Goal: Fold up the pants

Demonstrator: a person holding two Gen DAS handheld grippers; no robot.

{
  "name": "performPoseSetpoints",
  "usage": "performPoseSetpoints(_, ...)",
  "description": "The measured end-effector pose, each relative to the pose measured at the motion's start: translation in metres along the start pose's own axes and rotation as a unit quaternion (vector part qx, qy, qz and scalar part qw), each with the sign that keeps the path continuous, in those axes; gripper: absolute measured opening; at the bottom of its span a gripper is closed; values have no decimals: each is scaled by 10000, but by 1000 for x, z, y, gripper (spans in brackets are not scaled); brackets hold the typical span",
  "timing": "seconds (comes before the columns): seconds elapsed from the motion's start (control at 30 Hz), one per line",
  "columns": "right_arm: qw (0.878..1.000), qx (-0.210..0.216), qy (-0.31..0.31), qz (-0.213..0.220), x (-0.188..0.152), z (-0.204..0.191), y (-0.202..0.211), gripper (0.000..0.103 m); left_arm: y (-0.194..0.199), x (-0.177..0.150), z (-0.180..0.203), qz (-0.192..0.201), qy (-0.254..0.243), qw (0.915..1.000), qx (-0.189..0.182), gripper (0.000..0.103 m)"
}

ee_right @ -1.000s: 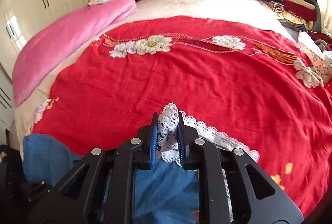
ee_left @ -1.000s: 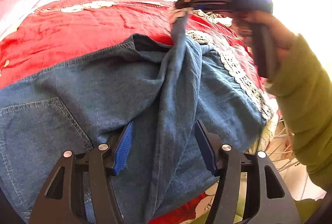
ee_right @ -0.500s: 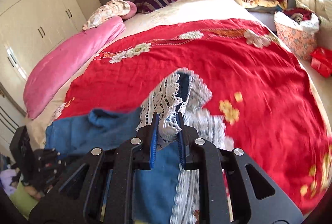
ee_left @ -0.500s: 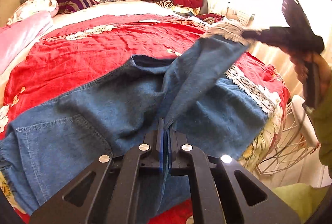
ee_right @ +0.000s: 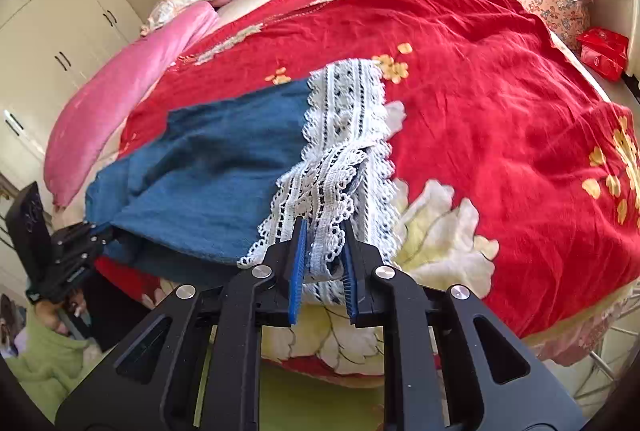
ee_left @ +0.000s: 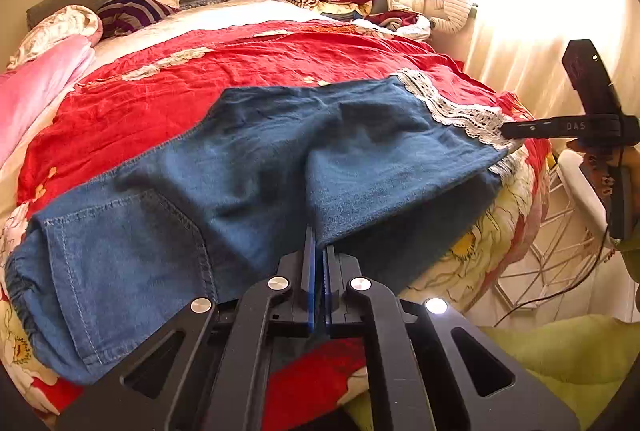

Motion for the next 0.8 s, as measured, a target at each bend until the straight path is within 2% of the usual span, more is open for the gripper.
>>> performPoseSetpoints(0.1, 9993, -325, 158, -126, -11, 9, -9, 11, -7, -6, 4, -159, -84, 9998, -12, 2)
performPoseSetpoints(0.17, 9986, -457, 185, -166, -15, 15, -12, 15, -13, -10, 6, -273, -75, 9996, -69, 2)
performPoseSetpoints(0.2, 9982, -529, 277, -93, -15, 15, -9, 19, -15, -12, 6, -319, -89, 9994, -63, 2)
performPoseSetpoints(0.3, 9918, -620, 1037, 420, -8, -5, 11, 21, -18, -15, 7, -363, -72, 9993, -86, 2)
performPoseSetpoints(0.37, 9797, -412, 1872, 594, -11, -36, 18, 22, -19, -16, 6, -365, -44, 9993, -79, 2)
performPoseSetpoints(0.5, 9551, 310, 2926, 357, -36, -91, 3, 23, -18, -17, 6, -348, -4, 9994, -56, 2)
performPoseSetpoints(0.63, 9236, 270, 3823, 65, -57, -119, -27, 28, -16, -17, 5, -335, 17, 9994, -36, 2)
performPoseSetpoints(0.67, 9119, 171, 4101, 10, -63, -123, -34, 28, -16, -17, 5, -332, 19, 9994, -37, 2)
performPoseSetpoints(0.7, 9029, 92, 4298, 0, -66, -125, -39, 25, -16, -16, 5, -329, 23, 9994, -44, 2)
performPoseSetpoints(0.73, 8973, 51, 4413, -47, -69, -125, -43, 2, -16, -16, 5, -328, 16, 9994, -51, 2)
performPoseSetpoints(0.8, 8964, 73, 4428, -185, -67, -120, -44, 0, -16, -17, 6, -348, 6, 9993, -106, 3)
Point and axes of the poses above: each gripper's, at about its wrist camera, not at the fingertips, and y roughly against the way its jaws point, z to its right, x to its top, the point moved 5 cm from there along -y, roughly the way its jaws point, and after that the axes turned 8 degrees about z, right-handed, at the moved point
